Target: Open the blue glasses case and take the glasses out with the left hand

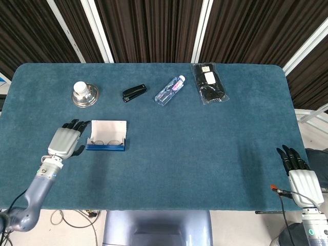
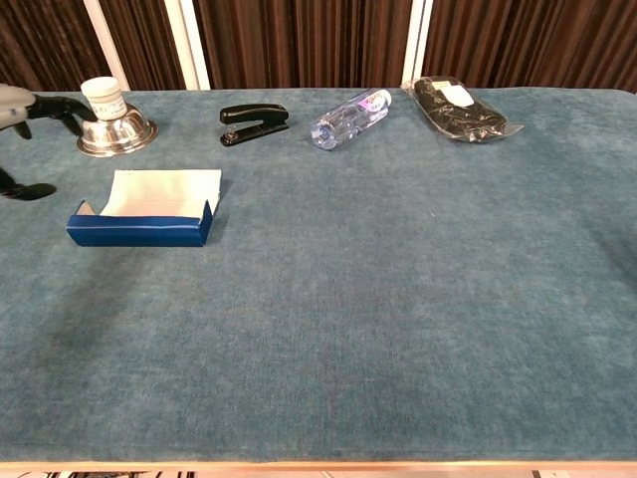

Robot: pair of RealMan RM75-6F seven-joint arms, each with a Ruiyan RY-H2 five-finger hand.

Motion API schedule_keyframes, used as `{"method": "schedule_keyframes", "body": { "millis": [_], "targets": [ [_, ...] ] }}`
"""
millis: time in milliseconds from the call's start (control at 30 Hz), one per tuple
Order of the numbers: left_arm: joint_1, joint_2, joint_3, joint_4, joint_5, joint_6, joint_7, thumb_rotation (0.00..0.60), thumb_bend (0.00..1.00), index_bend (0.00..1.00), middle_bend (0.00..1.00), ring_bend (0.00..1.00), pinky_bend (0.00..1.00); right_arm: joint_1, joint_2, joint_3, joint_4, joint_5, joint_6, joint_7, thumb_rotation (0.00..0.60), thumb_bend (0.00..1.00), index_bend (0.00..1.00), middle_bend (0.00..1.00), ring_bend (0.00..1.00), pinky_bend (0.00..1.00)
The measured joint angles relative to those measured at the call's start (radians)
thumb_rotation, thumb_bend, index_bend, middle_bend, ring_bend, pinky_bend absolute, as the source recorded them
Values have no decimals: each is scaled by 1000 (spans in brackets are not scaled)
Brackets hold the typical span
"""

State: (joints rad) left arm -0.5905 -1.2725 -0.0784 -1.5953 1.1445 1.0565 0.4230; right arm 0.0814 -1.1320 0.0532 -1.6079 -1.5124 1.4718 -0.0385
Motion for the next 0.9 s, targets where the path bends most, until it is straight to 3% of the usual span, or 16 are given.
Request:
{"method": "schedule_keyframes", "body": {
  "millis": [133,300,567,900],
  "targets": [
    [22,18,32,12,99,24,-39,600,303,120,670,598,696,-1,-1,0,1,-1,1,-1,600,109,0,0,0,232],
    [29,38,56,27,128,-7,-74,600,304,121,804,723,795,-1,-1,-1,0,-1,1,0,600,110,0,0,0,232],
    [-1,32,59,36,35,-115,-24,600,304,120,833,753,824,0,1,1,-2,4,-4,3,600,110,0,0,0,232],
    [-28,13,65,32,-37,-163,45,600,304,134,833,750,824,1,3,1,-4,5,-6,5,600,110,0,0,0,232]
  ]
}}
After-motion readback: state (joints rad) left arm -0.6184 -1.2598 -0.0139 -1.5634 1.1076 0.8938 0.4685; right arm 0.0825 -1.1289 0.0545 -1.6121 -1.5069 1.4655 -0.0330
